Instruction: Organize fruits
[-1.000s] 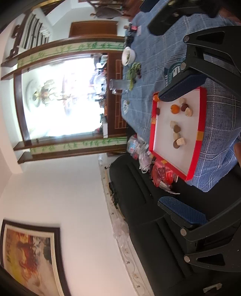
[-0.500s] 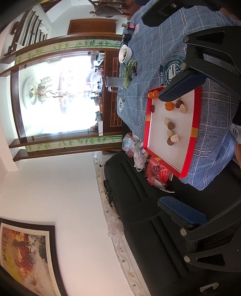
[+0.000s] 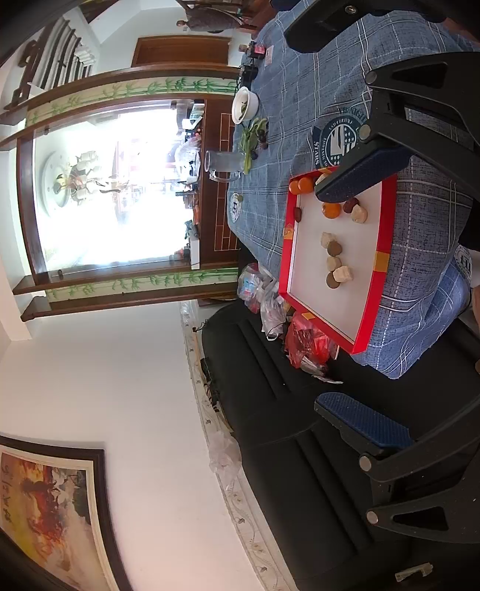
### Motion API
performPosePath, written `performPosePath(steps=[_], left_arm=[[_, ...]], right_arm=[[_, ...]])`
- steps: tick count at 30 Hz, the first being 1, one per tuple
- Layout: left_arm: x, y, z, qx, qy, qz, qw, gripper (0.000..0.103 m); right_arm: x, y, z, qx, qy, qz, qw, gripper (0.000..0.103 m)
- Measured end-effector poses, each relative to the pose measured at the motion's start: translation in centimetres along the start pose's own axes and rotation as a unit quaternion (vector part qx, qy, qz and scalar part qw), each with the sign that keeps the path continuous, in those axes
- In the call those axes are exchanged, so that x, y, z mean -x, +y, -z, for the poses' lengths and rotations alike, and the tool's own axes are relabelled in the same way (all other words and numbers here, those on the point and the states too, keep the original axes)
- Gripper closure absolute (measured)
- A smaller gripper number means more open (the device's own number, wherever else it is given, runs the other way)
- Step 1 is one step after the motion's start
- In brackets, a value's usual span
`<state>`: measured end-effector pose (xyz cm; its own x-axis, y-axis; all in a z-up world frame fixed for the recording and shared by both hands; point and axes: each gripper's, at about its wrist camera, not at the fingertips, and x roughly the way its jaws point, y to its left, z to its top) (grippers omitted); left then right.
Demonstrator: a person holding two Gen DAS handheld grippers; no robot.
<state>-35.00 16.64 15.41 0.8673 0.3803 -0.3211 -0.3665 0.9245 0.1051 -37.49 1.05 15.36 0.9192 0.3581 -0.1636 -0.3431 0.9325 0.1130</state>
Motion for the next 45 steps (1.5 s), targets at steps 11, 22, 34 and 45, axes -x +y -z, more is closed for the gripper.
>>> performPosePath(steps=[11, 22, 34, 45], left_arm=[[-0.04, 0.12, 0.16, 0.002, 0.001, -0.002, 1.0, 0.0], [-0.27, 0.12, 0.73, 0.004, 0.009, -0.002, 1.0, 0.0], [-0.3, 0.18, 0.85, 0.007, 0.011, -0.002, 0.9999, 0.0], [-0.39, 0.28, 0.91, 0.006, 0.014, 0.001, 0.9999, 0.0]], right_arm=[[-0.05, 0.19, 0.17, -0.001, 0.003, -0.001, 1.0, 0.0], [-0.03, 0.35, 0.49, 0.0, 0.007, -0.004, 1.0, 0.0], [-0.17, 0.28, 0.51, 0.001, 0.01, -0.006, 1.0, 0.0], [-0.26, 0.39, 0.65, 0.003, 0.01, -0.005, 1.0, 0.0]])
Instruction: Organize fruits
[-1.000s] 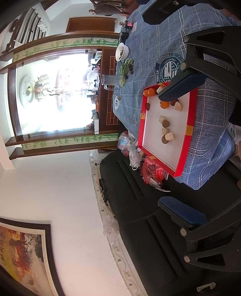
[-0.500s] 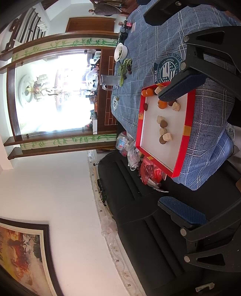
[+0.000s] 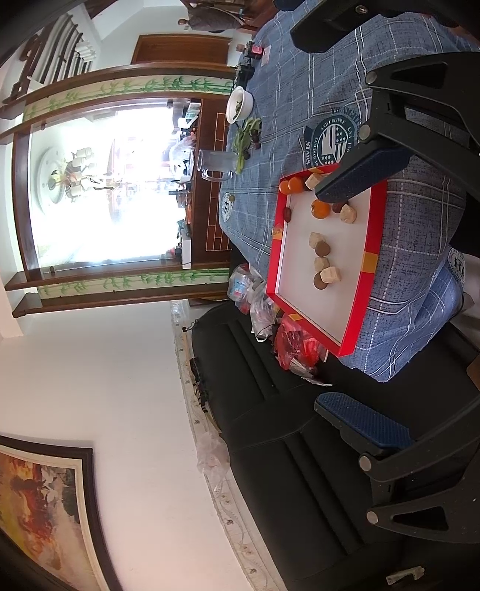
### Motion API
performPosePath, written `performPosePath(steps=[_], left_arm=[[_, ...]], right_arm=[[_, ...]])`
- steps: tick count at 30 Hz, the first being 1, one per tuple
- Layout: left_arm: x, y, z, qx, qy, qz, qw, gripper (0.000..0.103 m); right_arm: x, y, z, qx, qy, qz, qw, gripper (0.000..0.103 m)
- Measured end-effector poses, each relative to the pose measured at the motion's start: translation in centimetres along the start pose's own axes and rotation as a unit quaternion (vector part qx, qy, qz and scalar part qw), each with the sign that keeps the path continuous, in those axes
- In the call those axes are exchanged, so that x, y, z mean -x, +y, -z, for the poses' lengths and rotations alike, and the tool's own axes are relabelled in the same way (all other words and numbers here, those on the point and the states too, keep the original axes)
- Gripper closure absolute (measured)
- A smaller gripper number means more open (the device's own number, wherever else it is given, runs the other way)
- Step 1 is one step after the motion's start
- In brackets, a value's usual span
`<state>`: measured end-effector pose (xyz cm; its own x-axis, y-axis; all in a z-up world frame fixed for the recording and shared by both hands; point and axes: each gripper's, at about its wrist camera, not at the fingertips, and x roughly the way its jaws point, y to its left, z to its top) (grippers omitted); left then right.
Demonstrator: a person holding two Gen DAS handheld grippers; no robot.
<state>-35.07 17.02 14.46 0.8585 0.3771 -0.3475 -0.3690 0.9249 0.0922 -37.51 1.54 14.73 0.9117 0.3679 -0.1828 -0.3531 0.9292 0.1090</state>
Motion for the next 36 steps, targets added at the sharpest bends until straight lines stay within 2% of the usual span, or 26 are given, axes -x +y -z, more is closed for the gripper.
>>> performPosePath(steps=[14, 36], left_arm=[[-0.06, -0.72, 0.22, -0.001, 0.012, 0.016, 0.9998, 0.0], [-0.14, -0.85, 0.32, 0.0, 0.017, 0.022, 0.9996, 0.0]], right_arm=[[0.28, -0.52, 0.26, 0.005, 0.001, -0.005, 1.0, 0.0], [0.32, -0.58, 0.14, 0.006, 0.002, -0.006, 1.0, 0.0]])
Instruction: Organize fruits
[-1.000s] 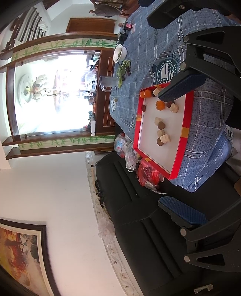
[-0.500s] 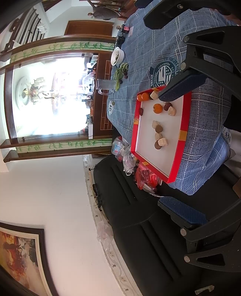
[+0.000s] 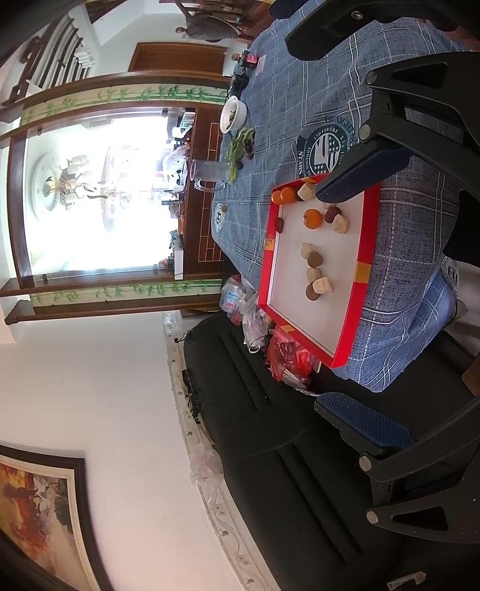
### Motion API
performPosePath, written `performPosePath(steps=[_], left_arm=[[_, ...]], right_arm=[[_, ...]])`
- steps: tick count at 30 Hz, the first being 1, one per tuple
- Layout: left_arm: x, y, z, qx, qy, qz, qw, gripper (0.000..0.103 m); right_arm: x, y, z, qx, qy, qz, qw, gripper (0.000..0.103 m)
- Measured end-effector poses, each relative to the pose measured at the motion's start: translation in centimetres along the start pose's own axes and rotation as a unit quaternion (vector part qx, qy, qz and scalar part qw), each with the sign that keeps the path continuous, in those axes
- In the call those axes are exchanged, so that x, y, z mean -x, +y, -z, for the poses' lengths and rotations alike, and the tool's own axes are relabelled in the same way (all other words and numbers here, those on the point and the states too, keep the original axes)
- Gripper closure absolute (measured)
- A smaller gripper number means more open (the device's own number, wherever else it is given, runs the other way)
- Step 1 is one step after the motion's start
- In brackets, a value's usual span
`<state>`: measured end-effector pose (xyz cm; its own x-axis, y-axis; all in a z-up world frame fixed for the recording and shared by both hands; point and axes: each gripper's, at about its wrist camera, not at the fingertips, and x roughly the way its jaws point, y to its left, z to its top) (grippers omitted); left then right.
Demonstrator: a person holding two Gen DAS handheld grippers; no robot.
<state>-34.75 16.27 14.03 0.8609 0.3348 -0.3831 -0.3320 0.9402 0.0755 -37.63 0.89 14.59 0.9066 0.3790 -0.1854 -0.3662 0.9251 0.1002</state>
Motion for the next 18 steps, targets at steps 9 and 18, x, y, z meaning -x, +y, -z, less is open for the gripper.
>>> performPosePath(steps=[9, 18], left_arm=[[0.01, 0.05, 0.21, -0.002, 0.002, 0.002, 1.0, 0.0], [-0.05, 0.15, 0.3, -0.001, 0.003, 0.001, 1.0, 0.0]], right_arm=[[-0.01, -0.39, 0.21, -0.002, 0.002, 0.0, 1.0, 0.0], [0.0, -0.44, 0.24, -0.002, 0.003, 0.0, 1.0, 0.0]])
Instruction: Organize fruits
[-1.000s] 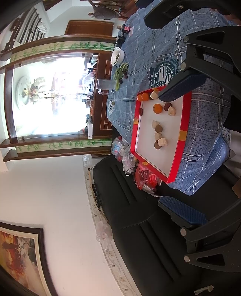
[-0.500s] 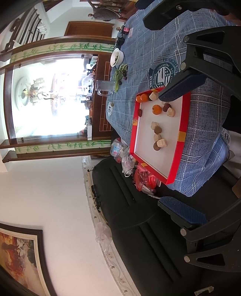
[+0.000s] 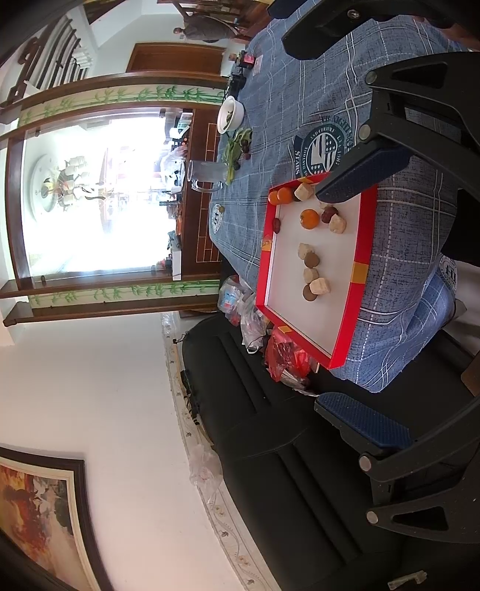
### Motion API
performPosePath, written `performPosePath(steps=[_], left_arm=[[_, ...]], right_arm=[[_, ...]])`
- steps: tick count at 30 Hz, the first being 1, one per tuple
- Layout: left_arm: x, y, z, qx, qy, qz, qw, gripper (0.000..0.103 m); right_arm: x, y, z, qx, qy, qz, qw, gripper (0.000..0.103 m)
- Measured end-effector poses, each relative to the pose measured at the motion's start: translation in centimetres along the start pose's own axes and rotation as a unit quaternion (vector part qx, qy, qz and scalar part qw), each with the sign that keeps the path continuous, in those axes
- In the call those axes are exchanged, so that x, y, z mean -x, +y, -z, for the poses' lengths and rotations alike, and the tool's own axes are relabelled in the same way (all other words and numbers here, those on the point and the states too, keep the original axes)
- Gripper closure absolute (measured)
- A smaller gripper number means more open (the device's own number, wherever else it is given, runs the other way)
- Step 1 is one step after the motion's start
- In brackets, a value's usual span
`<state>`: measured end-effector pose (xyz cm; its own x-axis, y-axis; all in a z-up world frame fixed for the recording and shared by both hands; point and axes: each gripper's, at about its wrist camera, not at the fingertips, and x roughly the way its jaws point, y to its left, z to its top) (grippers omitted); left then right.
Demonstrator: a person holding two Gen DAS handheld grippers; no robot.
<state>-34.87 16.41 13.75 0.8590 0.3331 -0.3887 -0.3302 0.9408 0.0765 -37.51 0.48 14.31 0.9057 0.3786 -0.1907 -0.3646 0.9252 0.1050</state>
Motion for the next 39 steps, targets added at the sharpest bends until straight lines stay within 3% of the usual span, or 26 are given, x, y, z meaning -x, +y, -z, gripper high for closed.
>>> performPosePath(steps=[39], left_arm=[[-0.1, -0.21, 0.2, 0.0, 0.009, 0.01, 0.9999, 0.0]], right_arm=[[-0.08, -0.02, 0.19, -0.001, 0.0, 0.001, 1.0, 0.0]])
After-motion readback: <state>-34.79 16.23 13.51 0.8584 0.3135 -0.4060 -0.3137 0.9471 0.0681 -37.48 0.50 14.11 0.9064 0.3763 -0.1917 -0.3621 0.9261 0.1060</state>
